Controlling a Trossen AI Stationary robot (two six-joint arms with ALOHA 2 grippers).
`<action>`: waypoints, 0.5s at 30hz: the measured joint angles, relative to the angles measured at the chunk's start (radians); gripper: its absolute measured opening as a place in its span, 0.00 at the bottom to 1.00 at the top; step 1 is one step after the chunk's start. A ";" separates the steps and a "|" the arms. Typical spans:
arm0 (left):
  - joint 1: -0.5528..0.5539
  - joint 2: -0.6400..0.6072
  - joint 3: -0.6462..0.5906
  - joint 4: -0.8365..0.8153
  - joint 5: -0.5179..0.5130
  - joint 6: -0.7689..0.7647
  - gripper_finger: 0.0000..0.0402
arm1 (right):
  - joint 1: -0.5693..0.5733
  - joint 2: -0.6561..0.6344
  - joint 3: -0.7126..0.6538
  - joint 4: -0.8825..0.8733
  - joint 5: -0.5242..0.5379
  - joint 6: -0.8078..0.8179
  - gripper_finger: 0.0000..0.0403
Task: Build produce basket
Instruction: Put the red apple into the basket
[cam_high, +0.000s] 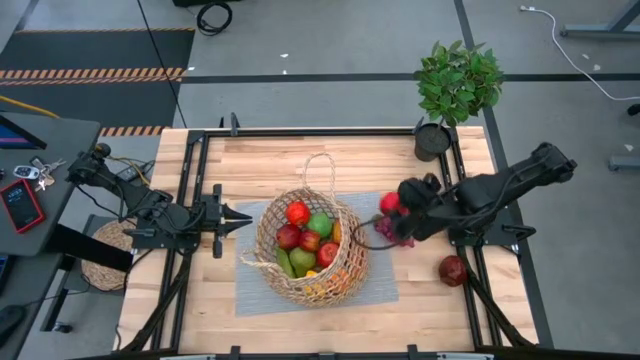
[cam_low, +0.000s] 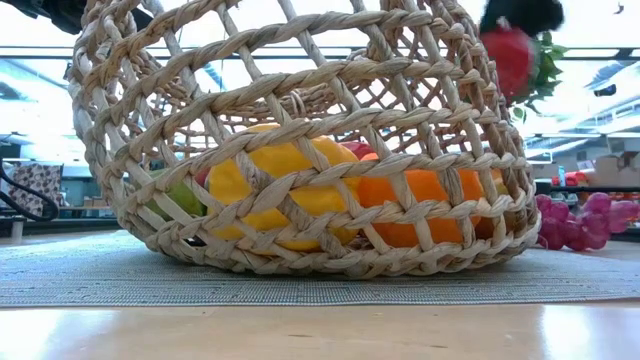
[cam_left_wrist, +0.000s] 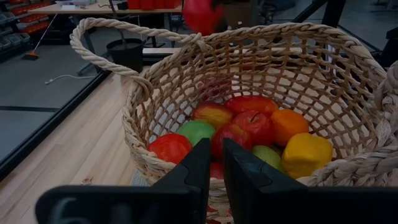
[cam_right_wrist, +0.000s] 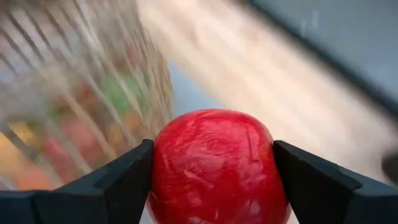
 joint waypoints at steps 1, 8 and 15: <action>0.000 0.000 0.000 0.000 0.000 0.000 0.12 | 0.000 -0.001 0.017 0.043 0.039 -0.043 0.80; 0.000 0.000 0.000 0.000 0.000 0.000 0.12 | -0.029 -0.001 0.062 0.484 0.107 -0.437 0.80; 0.000 0.000 0.000 0.000 0.000 0.000 0.12 | -0.037 -0.001 0.062 0.849 0.099 -0.715 0.80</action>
